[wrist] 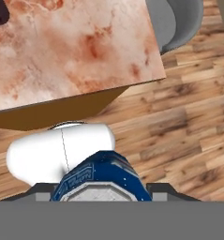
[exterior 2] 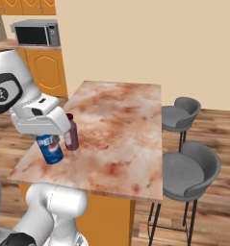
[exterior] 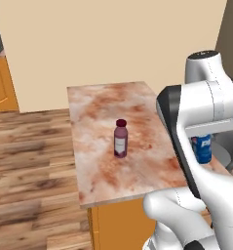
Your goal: Move the drinks to the dining counter.
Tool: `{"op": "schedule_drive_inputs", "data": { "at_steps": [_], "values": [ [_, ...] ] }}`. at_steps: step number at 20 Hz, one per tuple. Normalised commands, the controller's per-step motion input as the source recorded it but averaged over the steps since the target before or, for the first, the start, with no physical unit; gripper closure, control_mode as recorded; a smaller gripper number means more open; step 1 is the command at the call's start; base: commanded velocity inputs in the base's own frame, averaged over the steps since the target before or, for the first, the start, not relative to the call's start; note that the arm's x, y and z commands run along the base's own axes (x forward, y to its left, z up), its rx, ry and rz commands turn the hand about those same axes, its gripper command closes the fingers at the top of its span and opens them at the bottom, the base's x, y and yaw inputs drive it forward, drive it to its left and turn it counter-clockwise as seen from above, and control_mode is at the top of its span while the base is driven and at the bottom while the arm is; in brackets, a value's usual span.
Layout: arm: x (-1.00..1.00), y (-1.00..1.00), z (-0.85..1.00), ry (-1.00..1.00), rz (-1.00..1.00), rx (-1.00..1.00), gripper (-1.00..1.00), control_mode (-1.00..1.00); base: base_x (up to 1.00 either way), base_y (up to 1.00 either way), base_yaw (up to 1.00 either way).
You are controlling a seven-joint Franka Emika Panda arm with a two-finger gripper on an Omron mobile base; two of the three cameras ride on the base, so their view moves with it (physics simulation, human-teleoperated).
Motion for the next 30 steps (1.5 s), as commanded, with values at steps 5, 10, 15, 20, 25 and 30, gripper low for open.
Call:
{"op": "schedule_drive_inputs", "data": {
  "at_steps": [5,10,15,20,25,30],
  "values": [
    [0.0,0.0,0.0,0.0,0.0,0.0,1.0,1.0,1.0,-0.11,-0.01],
    [0.0,0.0,0.0,0.0,0.0,0.0,1.0,1.0,1.0,-0.2,-0.04],
    [0.49,-0.13,-0.02,-0.03,0.0,0.16,1.0,-1.0,0.38,-0.07,-0.01],
    [0.53,-0.35,-0.02,-0.05,0.04,0.24,1.0,-1.0,0.0,0.0,0.0],
    [0.49,-0.1,-0.11,0.0,0.06,0.05,1.0,-1.0,0.0,0.0,0.0],
    [0.34,0.1,-0.32,0.0,0.0,0.0,1.0,-1.0,0.0,0.0,0.0]
  ]
}}
